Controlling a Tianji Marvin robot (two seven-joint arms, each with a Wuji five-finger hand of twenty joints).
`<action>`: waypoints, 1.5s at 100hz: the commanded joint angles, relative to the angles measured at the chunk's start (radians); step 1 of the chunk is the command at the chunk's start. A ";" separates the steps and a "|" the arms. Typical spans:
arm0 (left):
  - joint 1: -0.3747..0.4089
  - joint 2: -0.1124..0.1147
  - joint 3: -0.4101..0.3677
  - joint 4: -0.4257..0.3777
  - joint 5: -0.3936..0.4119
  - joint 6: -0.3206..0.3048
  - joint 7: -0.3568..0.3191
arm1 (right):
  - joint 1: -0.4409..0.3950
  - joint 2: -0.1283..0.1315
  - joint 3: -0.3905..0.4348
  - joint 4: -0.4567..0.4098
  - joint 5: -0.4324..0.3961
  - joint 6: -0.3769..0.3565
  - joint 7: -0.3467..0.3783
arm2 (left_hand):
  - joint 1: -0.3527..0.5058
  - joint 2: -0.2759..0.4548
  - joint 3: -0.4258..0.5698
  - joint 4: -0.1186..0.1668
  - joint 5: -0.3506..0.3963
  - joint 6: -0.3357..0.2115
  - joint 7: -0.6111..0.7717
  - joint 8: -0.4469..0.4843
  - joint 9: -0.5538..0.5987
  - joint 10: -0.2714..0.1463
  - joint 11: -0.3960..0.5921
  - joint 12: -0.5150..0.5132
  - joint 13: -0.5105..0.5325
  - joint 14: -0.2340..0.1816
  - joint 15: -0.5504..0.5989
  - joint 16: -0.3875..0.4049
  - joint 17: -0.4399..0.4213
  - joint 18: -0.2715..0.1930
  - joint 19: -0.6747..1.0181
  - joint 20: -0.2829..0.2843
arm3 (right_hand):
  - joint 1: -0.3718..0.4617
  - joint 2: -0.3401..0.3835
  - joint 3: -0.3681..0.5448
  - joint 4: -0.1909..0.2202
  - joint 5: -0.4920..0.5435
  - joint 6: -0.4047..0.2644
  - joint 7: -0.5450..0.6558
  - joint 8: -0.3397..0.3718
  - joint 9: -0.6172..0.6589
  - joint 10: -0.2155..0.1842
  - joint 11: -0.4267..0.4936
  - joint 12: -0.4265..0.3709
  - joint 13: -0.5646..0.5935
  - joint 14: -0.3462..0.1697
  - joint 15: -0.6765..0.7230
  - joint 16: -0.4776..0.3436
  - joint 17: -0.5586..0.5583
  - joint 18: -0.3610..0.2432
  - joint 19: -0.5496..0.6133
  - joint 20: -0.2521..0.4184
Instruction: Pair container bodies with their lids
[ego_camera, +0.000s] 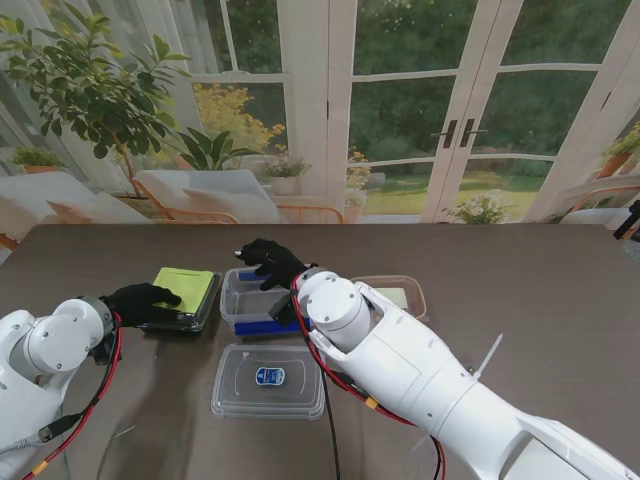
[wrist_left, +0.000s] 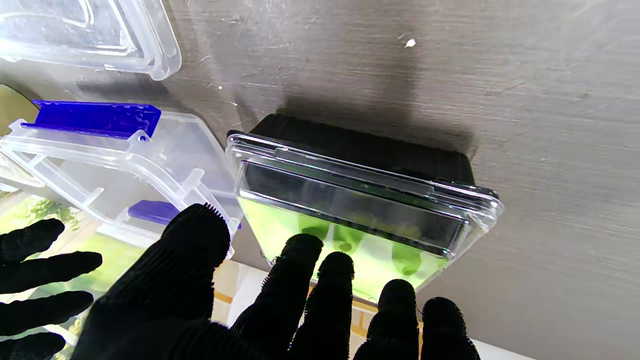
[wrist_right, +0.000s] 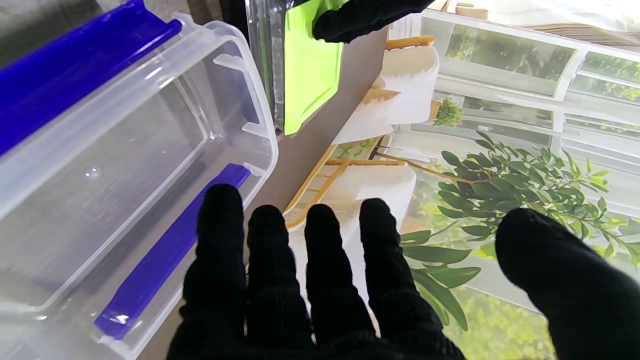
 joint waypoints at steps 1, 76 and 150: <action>0.009 0.005 -0.006 -0.007 0.001 -0.004 -0.026 | -0.007 0.000 -0.003 -0.011 -0.001 -0.002 0.017 | 0.010 0.049 -0.021 0.010 0.013 -0.010 0.010 0.011 0.013 0.009 0.017 0.002 -0.025 -0.021 0.009 -0.012 -0.013 -0.034 -0.035 -0.014 | 0.002 -0.015 0.012 -0.026 0.023 -0.015 -0.014 0.009 0.016 -0.007 -0.011 0.010 0.025 0.005 0.013 0.006 -0.299 -0.004 0.033 0.012; 0.056 -0.018 -0.087 -0.067 -0.069 -0.001 0.075 | 0.008 -0.002 -0.057 -0.065 -0.106 -0.035 -0.012 | 0.007 0.044 -0.013 0.011 -0.011 0.003 0.002 0.008 0.008 0.029 0.019 -0.001 0.003 -0.009 0.046 -0.014 0.031 -0.040 -0.022 -0.021 | 0.021 -0.049 0.046 -0.027 0.140 -0.032 -0.024 0.006 0.103 0.001 -0.004 0.011 0.092 0.021 0.058 0.027 -0.253 0.035 0.081 0.033; -0.033 -0.064 -0.041 0.054 -0.251 0.204 0.205 | 0.156 -0.026 -0.211 0.076 -0.296 -0.152 0.112 | 0.062 0.063 -0.041 0.002 0.043 0.101 0.017 0.017 0.145 0.155 -0.015 0.069 0.149 0.126 0.094 0.105 0.060 0.068 0.250 0.228 | 0.018 -0.070 0.111 -0.006 0.294 -0.112 -0.040 0.016 0.296 -0.033 0.107 0.059 0.278 0.031 0.378 0.231 -0.052 0.142 0.377 0.258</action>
